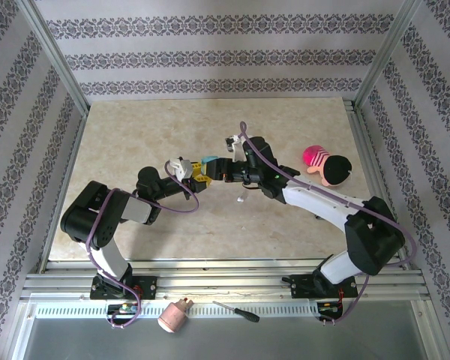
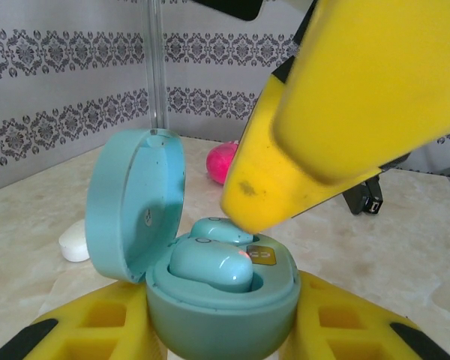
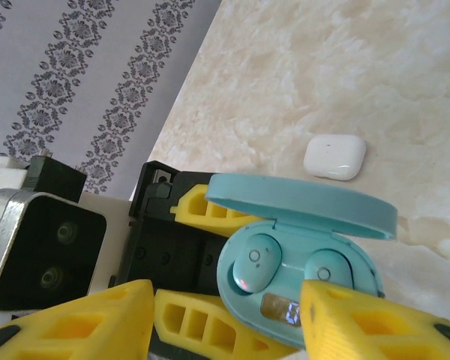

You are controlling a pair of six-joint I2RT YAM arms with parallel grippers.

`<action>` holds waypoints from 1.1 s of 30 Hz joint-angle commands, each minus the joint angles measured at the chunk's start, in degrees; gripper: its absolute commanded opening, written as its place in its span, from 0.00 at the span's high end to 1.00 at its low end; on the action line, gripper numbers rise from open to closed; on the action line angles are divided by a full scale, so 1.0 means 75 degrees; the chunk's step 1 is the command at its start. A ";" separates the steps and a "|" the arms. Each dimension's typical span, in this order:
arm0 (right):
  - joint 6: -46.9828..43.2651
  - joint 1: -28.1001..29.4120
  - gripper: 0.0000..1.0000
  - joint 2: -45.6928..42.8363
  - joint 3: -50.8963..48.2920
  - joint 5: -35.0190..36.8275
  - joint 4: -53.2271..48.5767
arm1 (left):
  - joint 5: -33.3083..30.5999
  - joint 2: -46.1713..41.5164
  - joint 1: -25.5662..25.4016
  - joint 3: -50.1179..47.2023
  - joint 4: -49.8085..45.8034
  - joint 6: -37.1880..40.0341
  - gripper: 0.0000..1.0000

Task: Insert the wireless bluetooth earbuds into the charging case

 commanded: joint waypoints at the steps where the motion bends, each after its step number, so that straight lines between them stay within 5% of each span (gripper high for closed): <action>1: -0.0401 -0.0044 0.41 -0.0434 -0.0158 0.0081 -0.0108 | -0.0037 -0.0040 -0.0077 0.0130 0.0533 0.0227 0.83; 12: -0.0743 -0.0257 0.14 -0.0575 0.0476 0.1664 -0.0767 | 0.0041 -0.0438 -0.0068 0.0063 0.0308 0.0530 0.83; 21: -0.0362 -0.0430 0.14 0.0749 0.1854 0.1303 -0.1518 | 0.0034 -0.0626 -0.0078 0.0032 0.0247 0.0441 0.83; 33: -0.0392 -0.0424 0.16 0.0495 0.1398 0.1042 -0.1368 | -0.0244 -0.0623 -0.0072 0.0208 0.0323 0.0031 0.83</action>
